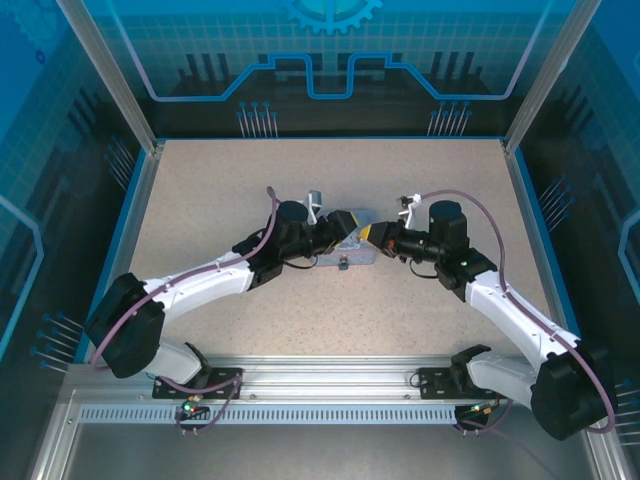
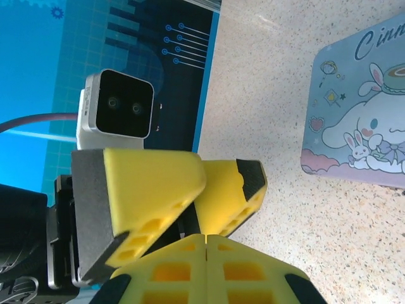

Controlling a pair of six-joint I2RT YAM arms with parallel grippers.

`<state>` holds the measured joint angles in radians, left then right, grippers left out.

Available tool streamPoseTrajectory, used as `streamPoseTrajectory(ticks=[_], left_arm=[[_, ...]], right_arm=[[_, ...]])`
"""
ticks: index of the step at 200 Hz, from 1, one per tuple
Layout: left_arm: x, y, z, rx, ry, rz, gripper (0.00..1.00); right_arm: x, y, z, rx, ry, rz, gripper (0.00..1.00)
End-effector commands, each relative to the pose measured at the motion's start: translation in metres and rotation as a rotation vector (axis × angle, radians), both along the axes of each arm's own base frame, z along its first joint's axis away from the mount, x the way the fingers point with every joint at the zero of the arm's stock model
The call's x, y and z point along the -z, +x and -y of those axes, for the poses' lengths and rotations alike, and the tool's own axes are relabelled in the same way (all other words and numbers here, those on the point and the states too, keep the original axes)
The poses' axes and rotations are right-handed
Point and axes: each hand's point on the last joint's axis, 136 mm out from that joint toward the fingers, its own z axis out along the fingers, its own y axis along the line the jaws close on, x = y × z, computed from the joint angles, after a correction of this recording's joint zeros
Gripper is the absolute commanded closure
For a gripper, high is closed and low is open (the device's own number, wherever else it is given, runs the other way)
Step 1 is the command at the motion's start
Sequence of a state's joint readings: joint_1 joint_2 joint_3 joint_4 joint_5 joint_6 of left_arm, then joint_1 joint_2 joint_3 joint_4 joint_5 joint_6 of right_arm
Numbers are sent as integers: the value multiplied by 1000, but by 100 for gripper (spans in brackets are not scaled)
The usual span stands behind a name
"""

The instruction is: Unlock the padlock with the key

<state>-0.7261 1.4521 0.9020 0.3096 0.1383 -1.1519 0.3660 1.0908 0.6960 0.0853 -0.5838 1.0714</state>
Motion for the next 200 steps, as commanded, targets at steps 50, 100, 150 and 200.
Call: streamPoseTrajectory(ticks=[50,100,150,200], left_arm=[[0,-21,5,72,-12,100,57],[10,-27,11,83,-32,106,63],[11,-28,18,93,-44,108,73],[12,-32,21,94,-46,116,57]], right_arm=[[12,8,3,23,-25,-66,100],[17,10,6,34,-27,-82,100],[21,10,7,41,-28,-95,100],[24,10,11,51,-30,-102,100]])
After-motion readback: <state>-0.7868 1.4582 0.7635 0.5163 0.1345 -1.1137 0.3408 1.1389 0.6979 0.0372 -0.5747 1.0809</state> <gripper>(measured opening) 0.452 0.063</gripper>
